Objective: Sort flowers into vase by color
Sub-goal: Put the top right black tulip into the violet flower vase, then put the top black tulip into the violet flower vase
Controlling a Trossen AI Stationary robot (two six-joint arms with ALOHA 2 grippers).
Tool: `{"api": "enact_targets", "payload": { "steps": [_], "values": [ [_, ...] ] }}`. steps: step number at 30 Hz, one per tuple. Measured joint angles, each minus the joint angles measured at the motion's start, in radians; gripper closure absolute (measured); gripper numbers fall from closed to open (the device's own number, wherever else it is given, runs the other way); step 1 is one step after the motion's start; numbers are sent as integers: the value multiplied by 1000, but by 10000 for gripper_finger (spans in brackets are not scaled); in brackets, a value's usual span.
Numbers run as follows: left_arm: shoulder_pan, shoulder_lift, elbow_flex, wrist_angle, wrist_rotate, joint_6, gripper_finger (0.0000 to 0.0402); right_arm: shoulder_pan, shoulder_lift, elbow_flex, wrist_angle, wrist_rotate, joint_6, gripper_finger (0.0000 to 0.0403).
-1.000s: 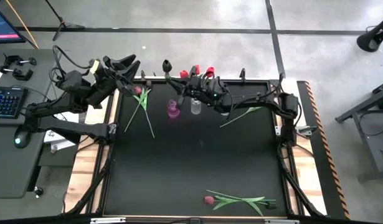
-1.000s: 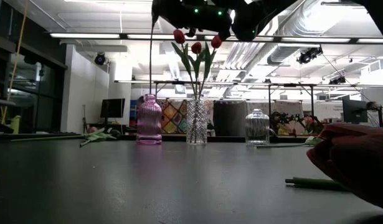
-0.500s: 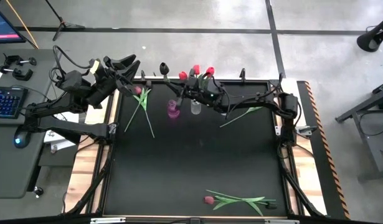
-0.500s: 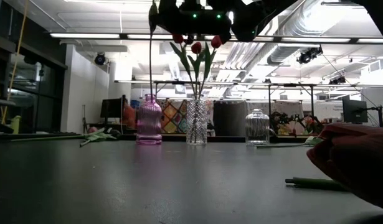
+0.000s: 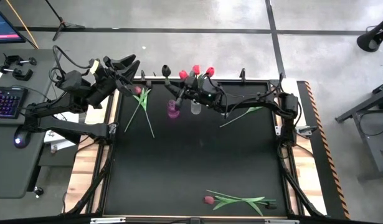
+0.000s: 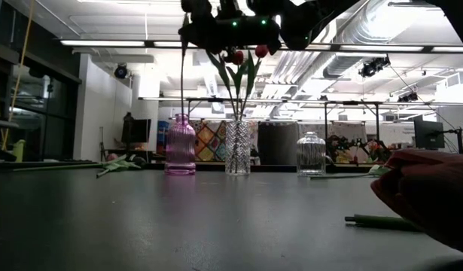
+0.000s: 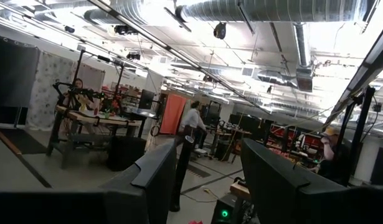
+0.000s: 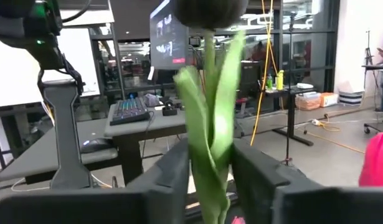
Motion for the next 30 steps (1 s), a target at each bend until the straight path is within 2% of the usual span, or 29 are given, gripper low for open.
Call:
{"api": "enact_targets", "payload": {
  "steps": [5,11,24,30],
  "values": [
    [0,0,0,0,0,0,233,2,-5,0,-10,0,4,224],
    [0,0,0,0,0,0,233,2,-5,0,-14,0,36,180],
    [0,0,0,-1,-4,36,233,-8,-108,0,4,18,-3,175],
    [0,10,0,-36,-5,28,233,-5,-225,0,26,-66,-34,175]
  ]
}}
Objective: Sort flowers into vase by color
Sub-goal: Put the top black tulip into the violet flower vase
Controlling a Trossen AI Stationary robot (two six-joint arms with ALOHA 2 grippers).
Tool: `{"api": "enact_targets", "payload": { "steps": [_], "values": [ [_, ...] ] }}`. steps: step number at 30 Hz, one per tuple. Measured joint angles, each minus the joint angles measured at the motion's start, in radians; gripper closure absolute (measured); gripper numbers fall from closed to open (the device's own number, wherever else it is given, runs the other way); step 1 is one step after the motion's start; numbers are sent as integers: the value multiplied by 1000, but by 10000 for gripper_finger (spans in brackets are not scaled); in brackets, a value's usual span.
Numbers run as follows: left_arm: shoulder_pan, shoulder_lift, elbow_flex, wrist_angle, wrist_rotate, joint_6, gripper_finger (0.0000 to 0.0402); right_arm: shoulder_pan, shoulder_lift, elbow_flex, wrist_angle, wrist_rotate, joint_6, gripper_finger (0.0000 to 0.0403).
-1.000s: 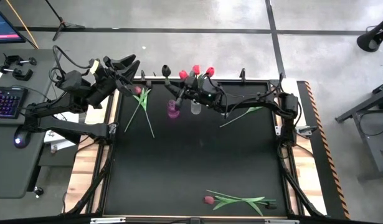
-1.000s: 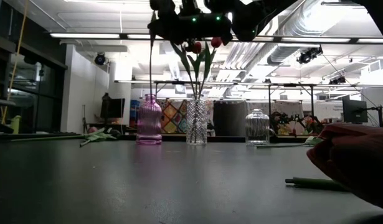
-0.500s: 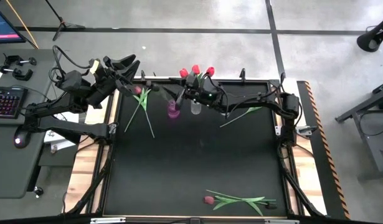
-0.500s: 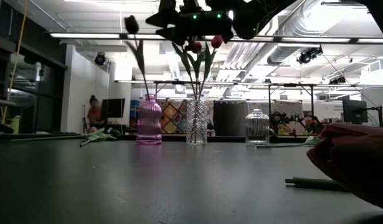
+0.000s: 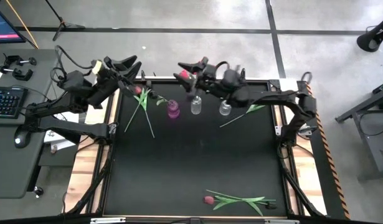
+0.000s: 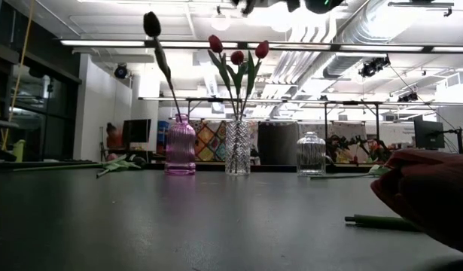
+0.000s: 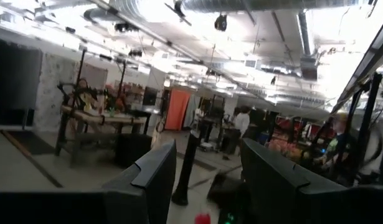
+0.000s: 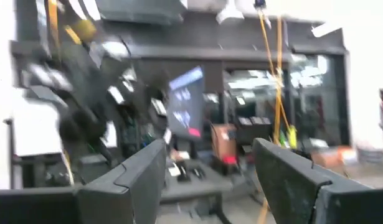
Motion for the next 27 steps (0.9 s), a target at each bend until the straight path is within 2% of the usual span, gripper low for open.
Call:
{"api": "enact_targets", "payload": {
  "steps": [2,5,10,13,16,19,21,27],
  "values": [
    [0,13,0,-49,-30,-20,233,1,-51,0,-8,-14,-17,175],
    [1,57,39,-215,-144,-118,235,0,-130,0,-45,-14,-73,175],
    [68,172,294,-686,-207,-190,241,-9,-246,0,-198,15,-123,175],
    [158,257,428,-945,-227,-227,243,-9,-293,0,-310,66,-124,175],
    [287,330,478,-1135,-172,-299,243,-10,-320,0,-403,92,-124,175],
    [422,384,470,-1263,-11,-388,243,-10,-329,0,-481,93,-99,175],
    [489,422,438,-1332,77,-396,243,-10,-329,0,-524,93,-69,175],
    [555,513,276,-1375,111,-396,243,-10,-329,0,-649,93,-15,175]
  ]
}}
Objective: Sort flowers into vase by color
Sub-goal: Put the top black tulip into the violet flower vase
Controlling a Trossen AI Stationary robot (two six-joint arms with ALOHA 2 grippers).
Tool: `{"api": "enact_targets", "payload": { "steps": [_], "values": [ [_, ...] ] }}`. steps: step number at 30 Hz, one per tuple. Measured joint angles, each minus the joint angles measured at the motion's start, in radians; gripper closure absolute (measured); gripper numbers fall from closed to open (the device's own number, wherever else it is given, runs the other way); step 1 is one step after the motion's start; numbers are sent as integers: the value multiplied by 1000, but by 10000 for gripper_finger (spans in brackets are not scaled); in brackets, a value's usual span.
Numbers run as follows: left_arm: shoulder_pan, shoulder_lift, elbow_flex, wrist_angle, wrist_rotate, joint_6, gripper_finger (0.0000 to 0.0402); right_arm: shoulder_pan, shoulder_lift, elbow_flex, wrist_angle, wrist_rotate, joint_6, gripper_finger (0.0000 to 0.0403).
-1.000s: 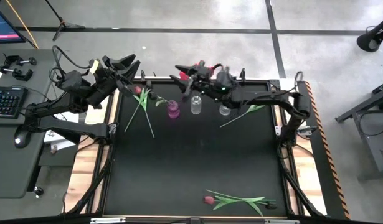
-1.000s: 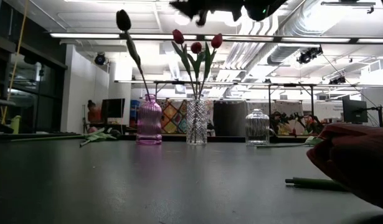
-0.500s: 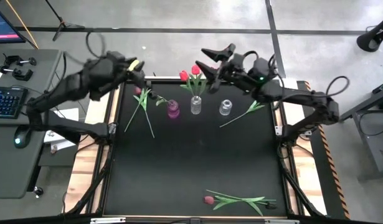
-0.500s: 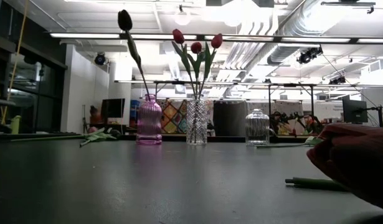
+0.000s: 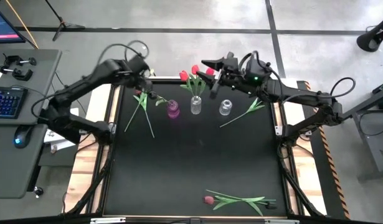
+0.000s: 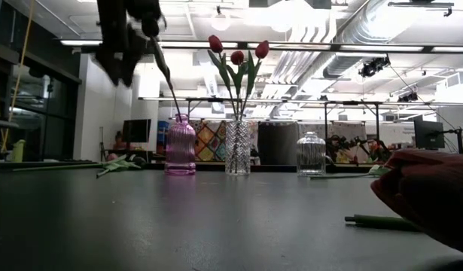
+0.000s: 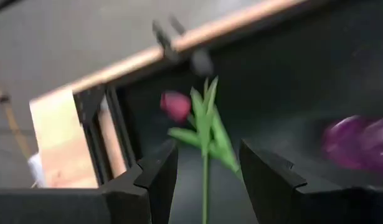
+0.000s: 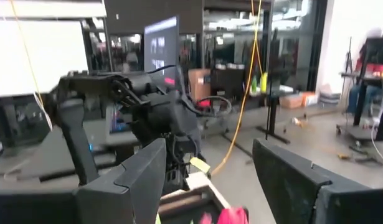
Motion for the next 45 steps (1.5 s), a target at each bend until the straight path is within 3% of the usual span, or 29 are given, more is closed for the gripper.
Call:
{"api": "enact_targets", "payload": {
  "steps": [6,9,13,16,22,26,36,45],
  "values": [
    [10,29,-204,54,67,1,243,1,0,0,-62,0,29,175],
    [18,30,-308,130,99,-1,243,1,0,0,-75,0,49,175],
    [45,30,-421,270,214,-17,243,1,0,0,-75,0,49,175],
    [64,30,-467,344,226,-24,243,1,0,0,-75,0,49,175],
    [117,58,-479,389,186,16,243,1,0,0,-78,0,49,175],
    [141,122,-479,380,236,62,243,1,1,0,-91,0,49,175],
    [141,279,-479,416,204,116,243,1,2,0,-128,0,49,175],
    [140,295,-464,455,151,116,243,1,3,0,-150,1,87,175]
  ]
}}
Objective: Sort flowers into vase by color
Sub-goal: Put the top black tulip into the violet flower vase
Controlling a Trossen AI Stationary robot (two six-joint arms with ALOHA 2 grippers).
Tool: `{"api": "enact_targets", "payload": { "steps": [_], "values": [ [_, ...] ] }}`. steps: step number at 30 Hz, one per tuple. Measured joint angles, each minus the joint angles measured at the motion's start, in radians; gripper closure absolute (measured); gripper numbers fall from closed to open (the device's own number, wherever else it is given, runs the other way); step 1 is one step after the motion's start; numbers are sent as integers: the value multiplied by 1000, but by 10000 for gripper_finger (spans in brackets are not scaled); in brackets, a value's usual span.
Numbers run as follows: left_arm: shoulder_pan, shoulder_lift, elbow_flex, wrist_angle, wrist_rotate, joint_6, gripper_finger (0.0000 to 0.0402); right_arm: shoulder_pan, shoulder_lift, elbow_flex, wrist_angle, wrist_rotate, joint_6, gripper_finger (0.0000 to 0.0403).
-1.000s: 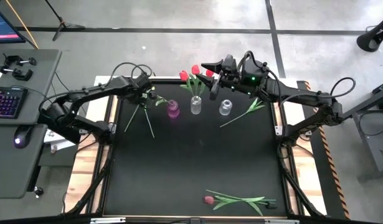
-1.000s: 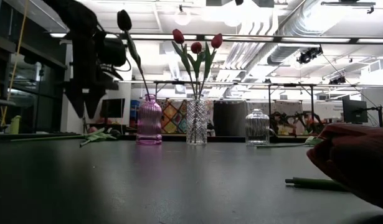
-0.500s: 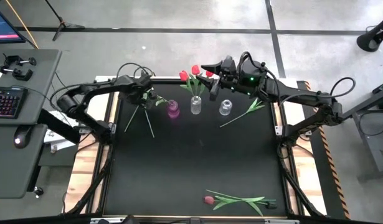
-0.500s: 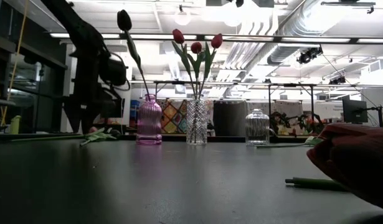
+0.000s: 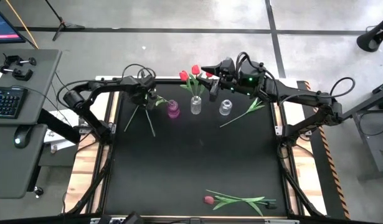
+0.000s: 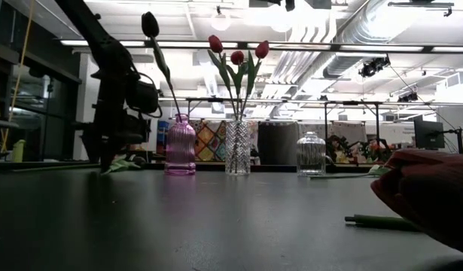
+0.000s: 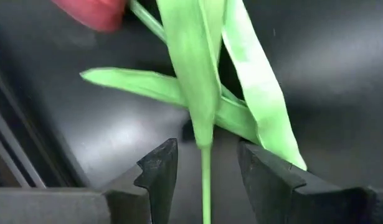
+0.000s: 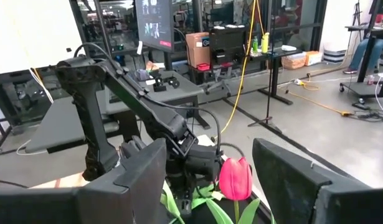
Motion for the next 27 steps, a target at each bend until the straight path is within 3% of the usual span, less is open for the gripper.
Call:
{"api": "enact_targets", "payload": {
  "steps": [3,13,18,22,27],
  "values": [
    [2,-1,10,43,-40,3,243,0,0,0,-5,0,0,175],
    [7,0,8,39,-29,13,262,0,0,0,-29,0,42,175],
    [7,-1,-10,45,-22,57,305,0,0,0,-38,0,42,175],
    [6,-2,-15,53,7,98,380,0,0,0,-38,0,42,175],
    [6,-66,-18,34,10,103,394,0,0,0,-37,0,42,175]
  ]
}}
